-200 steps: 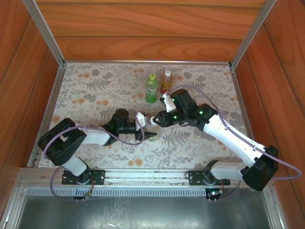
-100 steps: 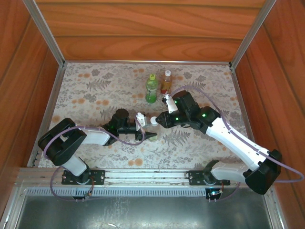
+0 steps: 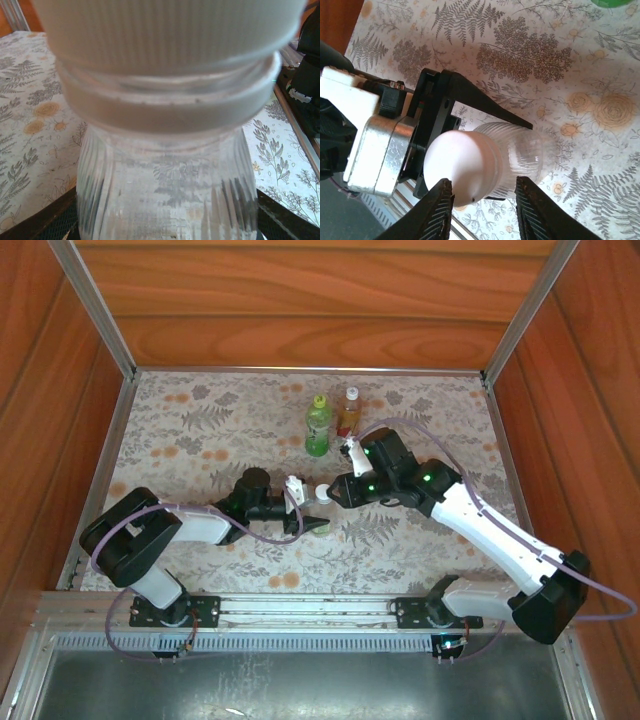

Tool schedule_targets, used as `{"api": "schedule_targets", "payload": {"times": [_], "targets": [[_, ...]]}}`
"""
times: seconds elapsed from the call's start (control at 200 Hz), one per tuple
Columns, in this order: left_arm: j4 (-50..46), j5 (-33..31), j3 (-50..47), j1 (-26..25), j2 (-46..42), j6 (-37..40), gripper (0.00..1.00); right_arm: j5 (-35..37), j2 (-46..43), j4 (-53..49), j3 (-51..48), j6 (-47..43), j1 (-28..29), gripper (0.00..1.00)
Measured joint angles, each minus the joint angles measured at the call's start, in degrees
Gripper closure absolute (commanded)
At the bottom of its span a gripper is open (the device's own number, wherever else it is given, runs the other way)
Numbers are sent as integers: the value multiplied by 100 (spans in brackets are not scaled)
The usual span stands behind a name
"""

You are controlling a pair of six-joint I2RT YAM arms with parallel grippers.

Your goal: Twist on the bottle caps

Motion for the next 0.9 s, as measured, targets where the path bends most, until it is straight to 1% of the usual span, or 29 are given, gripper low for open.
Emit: {"api": "schedule_targets", "payload": {"times": [0.195,0.295,0.415,0.515,0.63,0.774,0.899], "targets": [[-42,9,31,0,7,-11,33,72,-98,-61,-79,-7,-2,68],[-48,11,31,11,7,-57,33,57,-103,-70,-146,0,0,70],[-46,15,31,0,7,-50,33,101,-20,-227,-302,-7,4,70],[-46,15,31,0,7,-50,33,92,2,-326,-310,-11,2,65],[-46,20,31,0,7,-55,33,-52,-138,-208,-310,-13,4,54],[-57,83,37,4,7,-109,34,-61,-249,-129,-149,-7,4,49],[-116,382,52,7,11,-251,34,-59,-186,-125,107,-74,4,43]]}}
